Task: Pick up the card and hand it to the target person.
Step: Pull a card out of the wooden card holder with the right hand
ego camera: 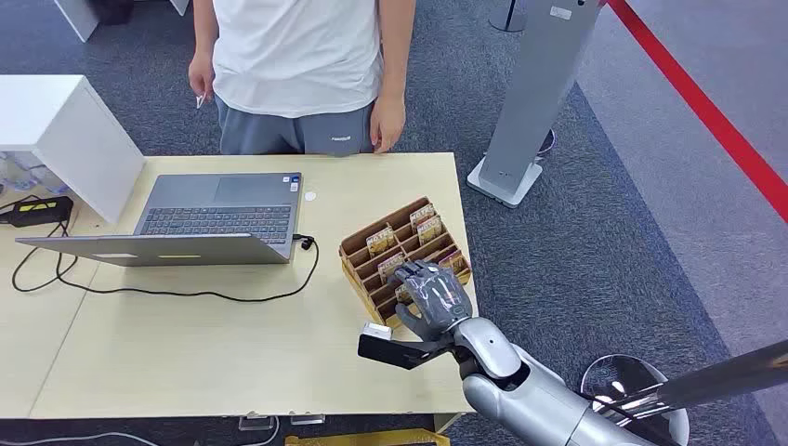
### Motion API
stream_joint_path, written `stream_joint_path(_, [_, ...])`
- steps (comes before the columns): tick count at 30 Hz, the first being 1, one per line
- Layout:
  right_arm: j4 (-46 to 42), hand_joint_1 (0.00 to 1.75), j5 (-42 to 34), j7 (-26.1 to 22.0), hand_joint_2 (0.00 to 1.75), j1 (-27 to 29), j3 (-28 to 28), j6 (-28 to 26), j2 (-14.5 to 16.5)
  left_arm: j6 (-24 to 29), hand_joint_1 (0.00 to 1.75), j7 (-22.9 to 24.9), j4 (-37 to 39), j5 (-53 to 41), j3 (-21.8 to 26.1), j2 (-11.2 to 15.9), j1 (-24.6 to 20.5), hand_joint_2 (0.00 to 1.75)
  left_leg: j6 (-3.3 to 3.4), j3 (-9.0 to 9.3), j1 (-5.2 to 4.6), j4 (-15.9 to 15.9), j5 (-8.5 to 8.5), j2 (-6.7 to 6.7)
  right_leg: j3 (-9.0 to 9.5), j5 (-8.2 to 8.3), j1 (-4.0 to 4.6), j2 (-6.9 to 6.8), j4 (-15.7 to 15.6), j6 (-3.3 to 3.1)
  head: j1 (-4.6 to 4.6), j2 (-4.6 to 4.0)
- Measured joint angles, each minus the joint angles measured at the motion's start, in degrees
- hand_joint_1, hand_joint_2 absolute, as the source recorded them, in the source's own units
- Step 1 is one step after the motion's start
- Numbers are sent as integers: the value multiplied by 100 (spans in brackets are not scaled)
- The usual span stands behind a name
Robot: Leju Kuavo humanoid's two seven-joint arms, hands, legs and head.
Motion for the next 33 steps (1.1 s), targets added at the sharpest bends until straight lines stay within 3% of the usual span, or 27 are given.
stream_joint_path(5, [7, 55, 11, 6, 175, 4, -1, 51, 0, 3, 0, 0, 0, 40, -1, 0, 0, 0, 0, 0, 0, 0, 0, 0, 0, 0, 0, 0, 0, 0, 2, 0])
stream_joint_path(9, [28, 101, 25, 10, 175, 5, -1, 64, 0, 21, 0, 0, 0, 86, -2, 0, 0, 0, 0, 0, 0, 0, 0, 0, 0, 0, 0, 0, 0, 0, 0, 0])
stream_joint_path(13, [64, 134, 56, 13, 175, 8, -3, 103, 0, 35, 0, -2, 0, 135, -2, 0, 0, 0, 0, 0, 0, 0, 0, 0, 0, 0, 0, 0, 0, 0, 0, 0])
stream_joint_path(23, [125, 124, 96, 11, 175, 4, -18, 115, 0, 36, 0, -74, 0, 299, 0, 0, 0, 0, 0, 0, 0, 0, 0, 0, 0, 0, 0, 0, 0, 0, 1, 0])
stream_joint_path(28, [133, 130, 88, -6, 175, -3, -20, 111, 0, 37, 0, -91, 0, 326, 0, 0, 0, 0, 0, 0, 0, 0, 0, 0, 0, 0, 0, 0, 0, 0, 2, 0])
stream_joint_path(33, [133, 112, 75, -33, 175, -11, -21, 103, 0, -123, 0, -161, 0, 323, -2, 12, 1, 0, 0, 0, 0, 0, 0, 0, 0, 0, 0, 0, 0, 0, 2, 0])
